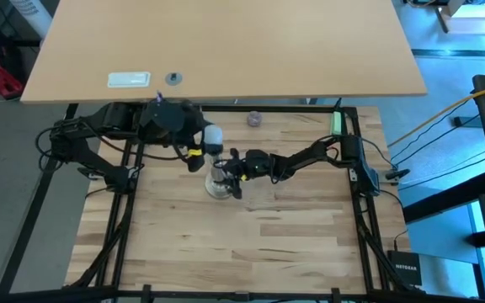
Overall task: Screw lightbulb
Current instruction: Insert the lightbulb into the silver lamp
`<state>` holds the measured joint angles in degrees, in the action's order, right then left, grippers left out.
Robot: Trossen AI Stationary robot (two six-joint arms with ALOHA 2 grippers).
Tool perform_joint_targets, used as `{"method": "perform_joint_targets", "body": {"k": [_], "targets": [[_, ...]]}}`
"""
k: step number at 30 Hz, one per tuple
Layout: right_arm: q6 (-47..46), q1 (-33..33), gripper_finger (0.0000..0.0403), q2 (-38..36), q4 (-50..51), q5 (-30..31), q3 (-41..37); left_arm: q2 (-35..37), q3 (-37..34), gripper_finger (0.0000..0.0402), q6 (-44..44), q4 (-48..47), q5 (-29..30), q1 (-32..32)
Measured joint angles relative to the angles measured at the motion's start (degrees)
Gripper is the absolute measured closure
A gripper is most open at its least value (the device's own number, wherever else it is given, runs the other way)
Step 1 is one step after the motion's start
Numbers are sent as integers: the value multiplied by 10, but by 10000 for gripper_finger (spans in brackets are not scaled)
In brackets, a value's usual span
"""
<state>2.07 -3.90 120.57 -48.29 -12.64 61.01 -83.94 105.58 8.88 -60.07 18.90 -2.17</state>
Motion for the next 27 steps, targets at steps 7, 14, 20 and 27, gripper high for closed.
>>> {"method": "perform_joint_targets", "body": {"k": [7, 14, 20, 27], "targets": [[14, 0, 242, 0, 0, -30, 0, 0, 0, 152, -136, 3, -76, 2], [20, 3, 242, 0, 1, -55, 0, 0, 0, 152, -235, 4, -191, 29], [14, 2, 242, 0, 3, -55, 0, 0, 0, 149, -244, 4, -207, 53], [10, 3, 242, -9, 9, -45, 3, -3, -6, 103, -196, -3, -174, 53]]}}
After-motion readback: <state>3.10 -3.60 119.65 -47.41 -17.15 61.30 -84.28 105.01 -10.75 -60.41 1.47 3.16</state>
